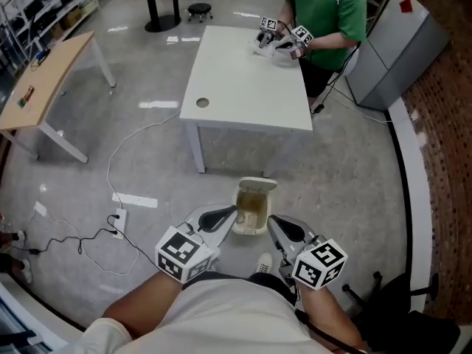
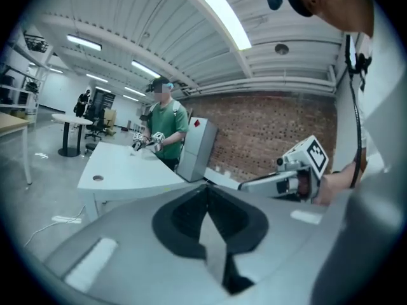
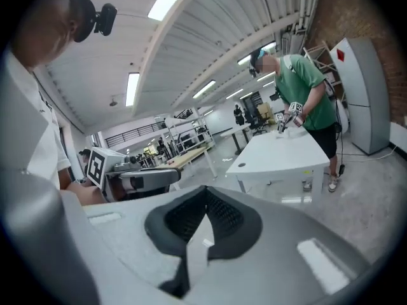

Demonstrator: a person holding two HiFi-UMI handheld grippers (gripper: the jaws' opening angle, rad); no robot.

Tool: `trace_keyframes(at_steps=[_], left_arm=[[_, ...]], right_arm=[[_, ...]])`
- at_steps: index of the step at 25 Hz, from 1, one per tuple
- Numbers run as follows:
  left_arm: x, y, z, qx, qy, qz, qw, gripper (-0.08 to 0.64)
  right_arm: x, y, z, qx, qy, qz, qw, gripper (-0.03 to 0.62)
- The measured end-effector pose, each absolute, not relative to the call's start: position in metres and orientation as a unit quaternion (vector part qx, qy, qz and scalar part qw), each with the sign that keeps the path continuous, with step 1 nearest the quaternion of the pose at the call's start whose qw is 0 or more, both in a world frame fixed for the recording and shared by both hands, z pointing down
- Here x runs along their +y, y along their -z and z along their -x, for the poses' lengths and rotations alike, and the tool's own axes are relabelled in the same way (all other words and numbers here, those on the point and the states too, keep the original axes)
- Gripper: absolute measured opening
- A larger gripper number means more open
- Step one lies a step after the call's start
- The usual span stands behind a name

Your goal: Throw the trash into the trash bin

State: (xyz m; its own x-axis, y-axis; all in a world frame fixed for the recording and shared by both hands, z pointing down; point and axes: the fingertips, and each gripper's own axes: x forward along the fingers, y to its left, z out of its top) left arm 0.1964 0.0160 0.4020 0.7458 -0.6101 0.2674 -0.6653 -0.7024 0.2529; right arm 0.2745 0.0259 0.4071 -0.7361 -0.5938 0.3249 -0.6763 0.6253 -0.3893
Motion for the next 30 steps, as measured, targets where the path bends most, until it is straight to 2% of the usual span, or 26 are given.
trace_keyframes(at_steps=[7, 17, 24, 30], left_arm=[[0.044, -0.378, -0.201, -0.288, -0.056, -0.943, 0.155, 0.009], [0.057, -0.358, -0.199, -0.373, -0.024, -0.917, 0.142, 0.008], [0.07, -0.348, -0.224, -0.405, -0.017, -0.906, 0.125, 0.008], [0.083, -0.35, -0.246, -0.419, -0.006, -0.895, 0.153, 0.009]], right_arm=[[0.061, -0.367, -0.277, -0.891, -0.193, -0.407, 0.057, 0.002], [0.074, -0.348, -0.294, -0.911, -0.155, -0.377, 0.062, 0.002], [0.079, -0.331, -0.32, -0.923, -0.144, -0.355, 0.047, 0.002], [0.093, -0.335, -0.348, -0.927, -0.16, -0.336, 0.035, 0.002]])
